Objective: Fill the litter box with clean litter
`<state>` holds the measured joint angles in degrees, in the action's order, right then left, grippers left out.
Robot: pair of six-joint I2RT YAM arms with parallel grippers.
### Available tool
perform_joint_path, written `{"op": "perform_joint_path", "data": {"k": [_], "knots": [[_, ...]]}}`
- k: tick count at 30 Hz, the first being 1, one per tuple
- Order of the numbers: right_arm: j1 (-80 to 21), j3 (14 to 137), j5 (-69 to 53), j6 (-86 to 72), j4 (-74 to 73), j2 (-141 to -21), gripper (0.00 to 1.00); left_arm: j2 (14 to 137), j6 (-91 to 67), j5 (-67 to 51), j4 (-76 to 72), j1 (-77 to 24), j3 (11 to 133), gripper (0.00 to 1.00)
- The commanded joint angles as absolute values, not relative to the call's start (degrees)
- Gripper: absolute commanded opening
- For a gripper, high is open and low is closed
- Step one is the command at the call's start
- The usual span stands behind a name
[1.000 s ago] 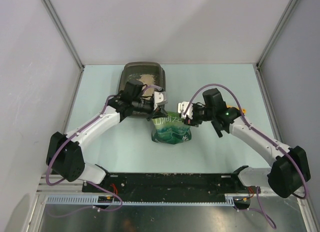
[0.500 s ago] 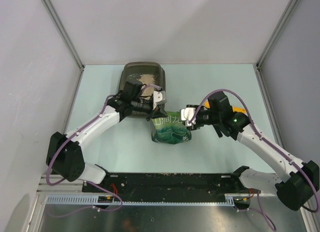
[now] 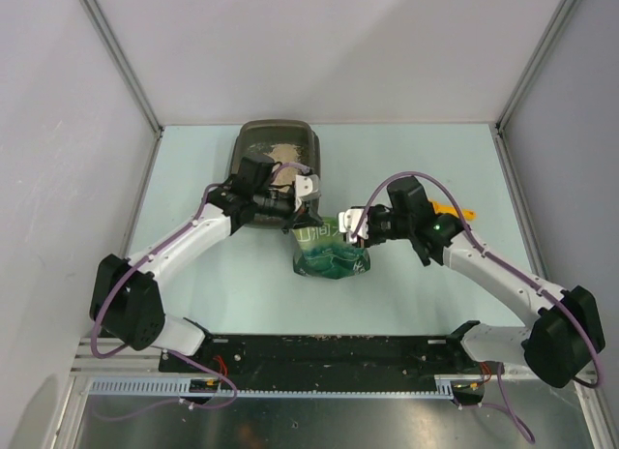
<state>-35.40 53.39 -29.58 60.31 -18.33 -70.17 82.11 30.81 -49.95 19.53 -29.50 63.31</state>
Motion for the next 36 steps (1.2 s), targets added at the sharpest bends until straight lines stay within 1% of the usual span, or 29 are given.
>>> {"op": "perform_joint_path", "data": {"k": [1, 2, 3, 4, 5, 6, 8, 9, 11, 13, 16, 17, 18, 19, 21, 24, 28, 31, 33, 34, 36], "knots": [[-34.72, 53.17, -29.44, 60.82, -17.22, -71.19, 0.39, 81.48, 29.71, -51.86, 19.34, -28.21, 63.46, 0.04], [-34.37, 53.17, -29.88, 60.21, -17.66, -71.19, 0.36, 81.47, 29.71, -51.86, 19.25, -28.04, 63.37, 0.06], [-34.02, 53.17, -30.14, 59.77, -17.75, -71.37, 0.29, 81.3, 29.97, -52.03, 19.42, -27.86, 63.37, 0.09], [-33.32, 53.17, -30.58, 59.16, -18.01, -71.45, 0.26, 81.12, 30.32, -52.47, 19.68, -27.34, 63.37, 0.13], [-32.79, 53.26, -30.85, 58.28, -17.93, -71.46, 0.24, 81.04, 31.02, -52.82, 20.56, -27.07, 63.2, 0.21], [-32.35, 53.61, -30.94, 56.53, -17.93, -71.54, 0.19, 80.51, 33.11, -53.43, 21.18, -26.46, 63.11, 0.24], [-31.03, 54.05, -31.55, 54.5, -17.84, -71.98, 0.17, 80.16, 35.41, -53.7, 23.1, -26.02, 62.49, 0.32], [-30.68, 54.31, -31.73, 52.58, -17.84, -72.16, 0.16, 80.07, 37.33, -54.05, 23.72, -25.84, 62.32, 0.34], [-29.98, 55.28, -32.08, 50.72, -17.58, -72.59, 0.16, 80.07, 39.28, -53.88, 26.17, -25.75, 62.05, 0.36], [-29.71, 56.33, -32.95, 48.43, -17.67, -72.95, 0.13, 80.5, 42.44, -52.57, 27.85, -25.75, 61.88, 0.36], [-29.36, 57.39, -34.27, 47.2, -18.71, -73.83, 0.08, 81.12, 44.12, -50.11, 29.35, -25.4, 61.87, 0.26], [-29.18, 57.83, -34.54, 47.02, -18.98, -74.09, 0.04, 81.3, 44.12, -49.92, 29.88, -25.14, 62.31, 0.2], [-29.01, 58.27, -34.98, 46.85, -19.51, -74.27, 0.02, 81.39, 43.6, -50.1, 30.06, -24.44, 62.49, 0.16], [-28.48, 58.79, -36.37, 46.15, -21.08, -74.53, 0.0, 81.39, 43.16, -50.88, 30.32, -23.91, 62.66, 0.09], [-26.99, 61.34, -39.53, 45.88, -24.93, -75.76, 0.0, 80.86, 41.4, -52.2, 30.76, -22.16, 62.84, 0.01], [-24.27, 64.51, -43.58, 43.69, -28.29, -77.34, 0.0, 78.93, 39.9, -53.7, 31.11, -20.05, 61.88, 0.0], [-21.8, 65.48, -46.58, 38.68, -28.3, -78.4, 0.0, 76.38, 39.82, -53.96, 31.29, -19.16, 58.72, 0.0], [-21.88, 65.48, -48.69, 34.46, -26.99, -79.36, 0.0, 76.11, 38.94, -56.95, 31.29, -19.6, 58.1, 0.0], [-22.76, 65.48, -49.57, 31.47, -25.24, -79.8, 0.0, 76.55, 38.94, -57.83, 31.2, -21.0, 59.06, 0.1], [-23.72, 65.48, -49.66, 30.94, -24.7, -80.15, 0.0, 76.9, 39.11, -58.01, 31.11, -21.53, 60.11, 0.2], [-24.69, 65.57, -49.66, 30.67, -24.26, -80.42, 0.0, 77.95, 39.46, -57.13, 30.41, -23.37, 61.25, 0.3]]}}
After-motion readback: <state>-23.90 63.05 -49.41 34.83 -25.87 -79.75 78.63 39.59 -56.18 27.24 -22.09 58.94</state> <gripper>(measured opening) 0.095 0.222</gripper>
